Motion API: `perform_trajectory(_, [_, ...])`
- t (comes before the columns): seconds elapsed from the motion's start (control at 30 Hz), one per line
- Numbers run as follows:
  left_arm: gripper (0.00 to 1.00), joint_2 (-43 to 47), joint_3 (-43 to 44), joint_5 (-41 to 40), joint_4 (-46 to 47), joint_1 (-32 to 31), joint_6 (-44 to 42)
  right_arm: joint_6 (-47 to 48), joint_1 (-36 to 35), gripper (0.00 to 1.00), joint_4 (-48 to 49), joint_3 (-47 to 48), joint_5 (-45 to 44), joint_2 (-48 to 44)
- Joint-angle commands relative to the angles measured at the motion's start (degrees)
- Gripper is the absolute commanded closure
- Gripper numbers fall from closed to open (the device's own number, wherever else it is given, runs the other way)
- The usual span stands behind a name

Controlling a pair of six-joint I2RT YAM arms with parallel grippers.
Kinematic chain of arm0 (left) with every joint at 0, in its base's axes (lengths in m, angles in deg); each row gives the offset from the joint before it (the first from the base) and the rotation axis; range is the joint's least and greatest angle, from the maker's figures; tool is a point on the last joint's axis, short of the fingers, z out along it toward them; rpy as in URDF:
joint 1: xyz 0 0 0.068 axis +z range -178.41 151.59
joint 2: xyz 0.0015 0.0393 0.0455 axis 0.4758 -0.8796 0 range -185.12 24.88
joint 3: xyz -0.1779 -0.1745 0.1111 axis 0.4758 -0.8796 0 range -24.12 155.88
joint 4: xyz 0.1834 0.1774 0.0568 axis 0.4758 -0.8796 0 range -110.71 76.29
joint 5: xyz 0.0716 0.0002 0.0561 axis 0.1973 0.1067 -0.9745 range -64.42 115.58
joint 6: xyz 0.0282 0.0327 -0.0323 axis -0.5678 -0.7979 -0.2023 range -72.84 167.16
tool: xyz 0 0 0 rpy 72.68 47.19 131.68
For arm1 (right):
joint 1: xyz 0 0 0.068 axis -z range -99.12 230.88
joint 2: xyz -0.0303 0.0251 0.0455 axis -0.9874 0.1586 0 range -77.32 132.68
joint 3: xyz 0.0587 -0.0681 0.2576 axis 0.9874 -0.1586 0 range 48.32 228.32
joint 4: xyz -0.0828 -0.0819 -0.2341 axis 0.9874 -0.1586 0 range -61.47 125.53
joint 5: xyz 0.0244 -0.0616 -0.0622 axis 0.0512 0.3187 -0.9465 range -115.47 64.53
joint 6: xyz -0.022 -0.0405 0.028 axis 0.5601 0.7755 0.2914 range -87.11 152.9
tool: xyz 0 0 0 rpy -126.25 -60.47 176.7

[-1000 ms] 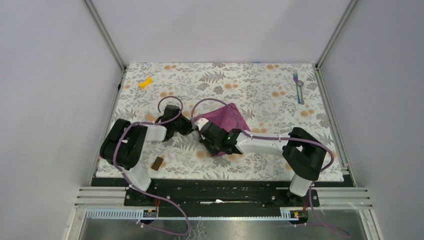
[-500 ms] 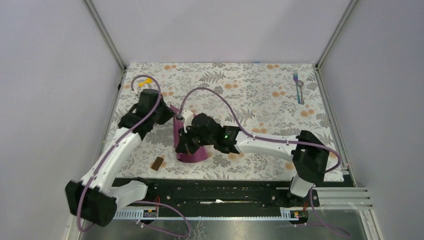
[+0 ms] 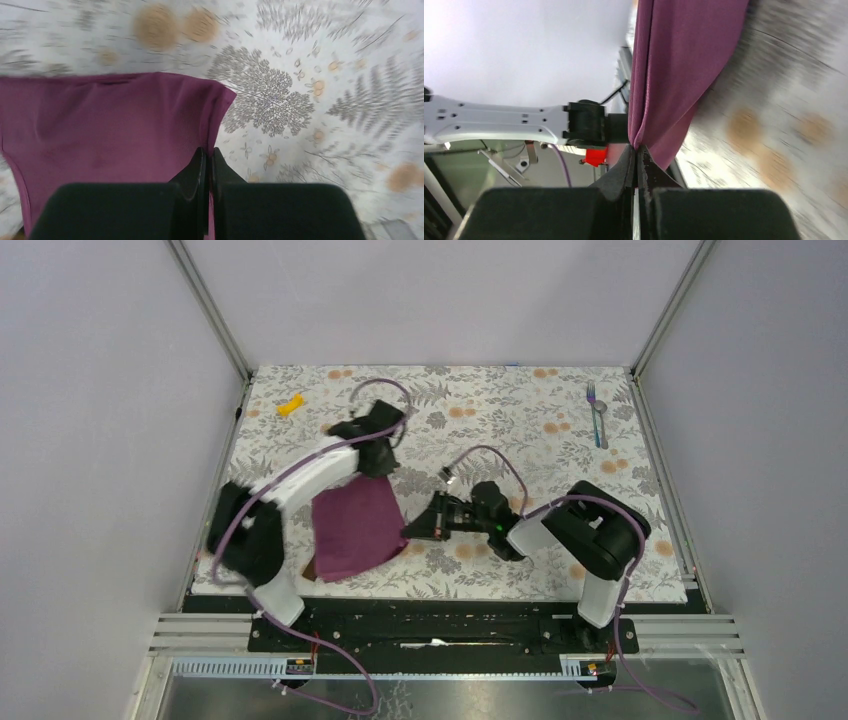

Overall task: Fold the napkin into a case and place the utensils inside
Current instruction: Turn over the upper triangle folded napkin at the center of the board.

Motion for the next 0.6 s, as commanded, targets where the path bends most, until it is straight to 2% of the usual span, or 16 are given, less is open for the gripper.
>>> perform_trajectory(0.0, [1.0,-12.6,10.7,-7.3,12.1,-5.0,-2.0,-7.7,5.2,1.0,17.2,-9.8,14.5,3.7])
perform_trajectory(0.17, [1.0,-25.1,19.7,-7.9,11.9,-10.2,-3.7,-5.3,10.9,1.0,19.0,-17.0,18.1,8.1])
perform_trajectory(0.3, [1.0,-30.8,23.0,-2.9,12.5,-11.5,-4.0,2.2,13.8,1.0,8.8,-20.2,16.3,5.1])
perform_trajectory(0.4, [0.85,-32.5,23.8,2.4,13.6,-11.7,-4.9,9.8,15.9,0.98,-5.4,-20.4,14.1,0.3])
perform_trajectory(0.47, [0.7,-32.5,24.3,6.3,14.1,-11.8,-5.6,18.0,17.8,0.84,-22.9,-19.1,10.8,-4.5])
perform_trajectory(0.57, [0.47,-29.9,23.8,12.7,14.9,-11.7,-6.8,26.0,19.6,0.64,-42.2,-15.8,5.6,-12.1])
